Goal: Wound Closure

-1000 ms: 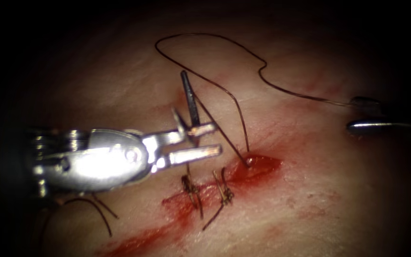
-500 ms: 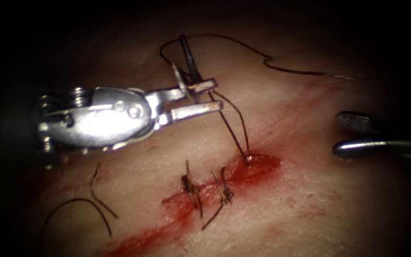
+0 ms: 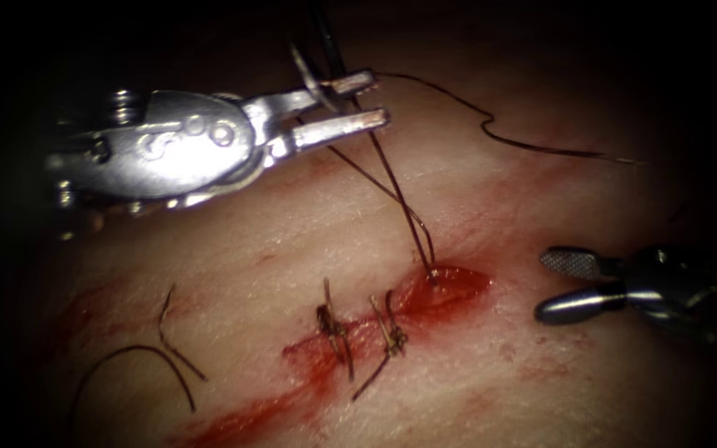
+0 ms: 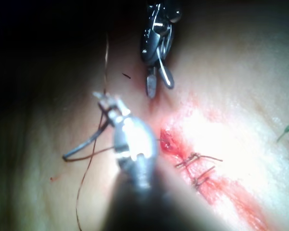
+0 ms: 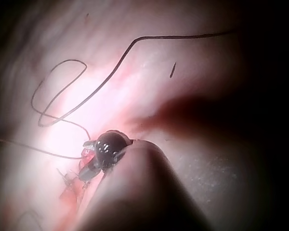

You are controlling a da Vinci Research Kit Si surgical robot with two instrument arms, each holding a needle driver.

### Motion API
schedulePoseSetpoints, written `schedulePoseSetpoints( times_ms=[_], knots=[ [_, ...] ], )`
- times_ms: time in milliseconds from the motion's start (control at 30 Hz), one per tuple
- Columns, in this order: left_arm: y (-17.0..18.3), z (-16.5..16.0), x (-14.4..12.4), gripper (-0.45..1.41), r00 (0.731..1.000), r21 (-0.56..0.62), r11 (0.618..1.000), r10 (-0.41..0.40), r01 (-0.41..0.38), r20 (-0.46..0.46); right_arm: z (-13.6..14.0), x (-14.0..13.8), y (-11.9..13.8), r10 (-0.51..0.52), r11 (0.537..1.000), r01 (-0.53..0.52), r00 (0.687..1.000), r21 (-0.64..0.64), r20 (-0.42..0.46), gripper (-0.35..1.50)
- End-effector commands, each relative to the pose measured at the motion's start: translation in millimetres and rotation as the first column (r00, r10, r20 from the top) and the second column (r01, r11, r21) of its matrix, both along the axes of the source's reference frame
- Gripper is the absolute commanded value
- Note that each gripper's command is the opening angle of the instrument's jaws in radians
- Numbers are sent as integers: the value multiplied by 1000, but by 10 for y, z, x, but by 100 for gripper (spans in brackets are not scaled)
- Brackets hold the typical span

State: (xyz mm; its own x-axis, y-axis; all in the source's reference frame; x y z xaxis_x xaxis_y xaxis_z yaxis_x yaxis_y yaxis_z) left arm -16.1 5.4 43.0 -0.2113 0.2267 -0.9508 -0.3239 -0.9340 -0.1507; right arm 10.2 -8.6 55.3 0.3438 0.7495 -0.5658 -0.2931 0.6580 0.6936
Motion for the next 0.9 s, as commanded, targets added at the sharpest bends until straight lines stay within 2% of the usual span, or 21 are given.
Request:
schedulePoseSetpoints(
  times_ms=[33,233,400,600,733,900],
  knots=[
    [-7,11,-6,-45,1000,3,1000,9,-9,1,7,9,-5,-4,1000,4,1000,14,-12,141],
    [-51,54,-9,-45,994,-19,995,104,-103,44,6,14,-11,-6,993,13,998,121,-57,135],
    [-99,105,-19,-45,980,-35,982,189,-188,57,5,11,-12,10,972,17,994,235,-110,131],
    [-153,154,-43,-45,973,-42,975,222,-220,60,8,5,-9,6,953,34,992,302,-128,131],
    [-176,158,-66,-45,971,-55,973,229,-226,60,6,-6,-16,2,922,59,988,384,-156,128],
    [-184,138,-91,-45,973,-111,968,229,-224,35,9,-15,-26,-6,879,94,983,468,-186,123]
  ],
)
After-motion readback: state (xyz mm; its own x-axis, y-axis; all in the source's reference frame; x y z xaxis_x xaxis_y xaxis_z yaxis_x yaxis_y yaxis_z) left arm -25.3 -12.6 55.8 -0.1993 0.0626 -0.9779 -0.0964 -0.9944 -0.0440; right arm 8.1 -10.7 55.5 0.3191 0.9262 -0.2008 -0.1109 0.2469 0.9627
